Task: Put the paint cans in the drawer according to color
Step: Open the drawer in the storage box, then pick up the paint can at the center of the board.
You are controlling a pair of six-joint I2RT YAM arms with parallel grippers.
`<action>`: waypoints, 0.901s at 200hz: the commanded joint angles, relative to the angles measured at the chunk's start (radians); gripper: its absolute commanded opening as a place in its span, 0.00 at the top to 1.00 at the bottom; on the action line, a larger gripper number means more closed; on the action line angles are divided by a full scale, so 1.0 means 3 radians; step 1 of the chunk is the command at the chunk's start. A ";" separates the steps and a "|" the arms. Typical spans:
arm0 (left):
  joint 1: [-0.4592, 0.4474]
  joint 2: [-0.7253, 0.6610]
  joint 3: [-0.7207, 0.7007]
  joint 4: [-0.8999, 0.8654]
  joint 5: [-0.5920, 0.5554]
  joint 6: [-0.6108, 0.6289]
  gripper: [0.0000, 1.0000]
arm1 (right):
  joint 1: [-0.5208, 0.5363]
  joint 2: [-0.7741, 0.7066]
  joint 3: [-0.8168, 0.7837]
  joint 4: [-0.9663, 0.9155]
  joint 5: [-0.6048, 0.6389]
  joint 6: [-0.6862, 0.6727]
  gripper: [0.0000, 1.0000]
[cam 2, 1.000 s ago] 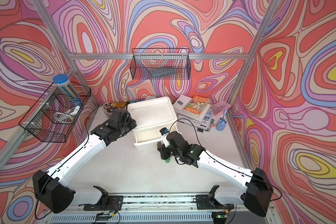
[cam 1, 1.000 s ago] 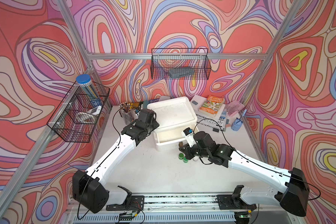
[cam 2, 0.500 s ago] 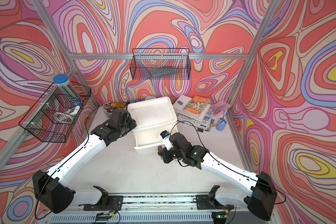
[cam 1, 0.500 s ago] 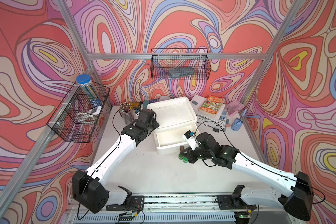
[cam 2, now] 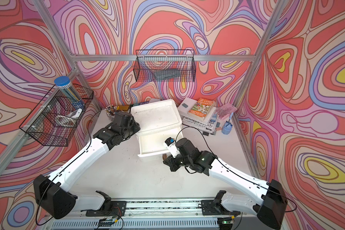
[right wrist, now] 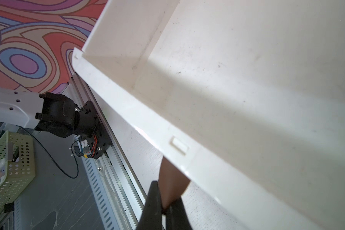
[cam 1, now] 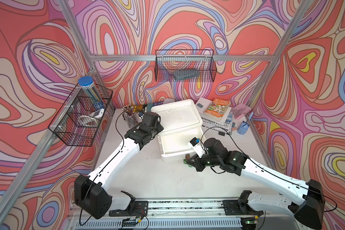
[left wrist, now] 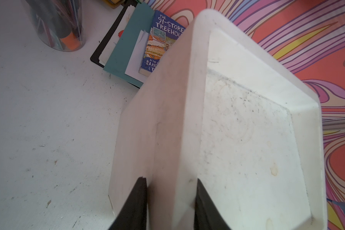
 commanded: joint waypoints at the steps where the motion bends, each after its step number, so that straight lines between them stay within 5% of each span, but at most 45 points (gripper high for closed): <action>1: -0.0043 0.0123 -0.0147 -0.0382 0.0109 0.0028 0.67 | 0.0031 -0.0087 -0.0066 -0.0190 -0.0120 -0.0055 1.00; 8: -0.0045 0.0118 -0.0143 -0.0382 0.0108 0.0025 0.67 | 0.0034 -0.0100 -0.0058 -0.0184 -0.0064 -0.0026 0.96; 31: -0.0044 0.0118 -0.0148 -0.0353 0.0125 0.0032 0.65 | 0.0035 -0.0169 0.0002 -0.0175 0.0119 0.0081 0.48; 55: -0.0044 0.0113 -0.0144 -0.0329 0.0153 0.0055 0.62 | 0.0034 -0.0272 0.0127 -0.0369 0.0217 0.0101 0.31; 87: -0.0045 0.0065 -0.0156 -0.0279 0.0163 0.0106 0.55 | 0.0033 -0.0460 0.0336 -0.0966 0.0357 0.0126 0.24; 110: -0.0045 0.0031 -0.0174 -0.0261 0.0129 0.0129 0.47 | 0.0035 -0.0566 0.0451 -0.1433 0.0907 0.0474 0.19; 149: -0.0042 -0.0029 -0.0169 -0.0320 0.0020 0.0149 0.40 | 0.0032 -0.0634 0.0475 -0.2120 0.1899 0.1608 0.23; 180: -0.0041 -0.0081 -0.0116 -0.0493 -0.0219 0.0175 0.38 | 0.0025 -0.0428 0.0460 -0.2365 0.2006 0.2286 0.26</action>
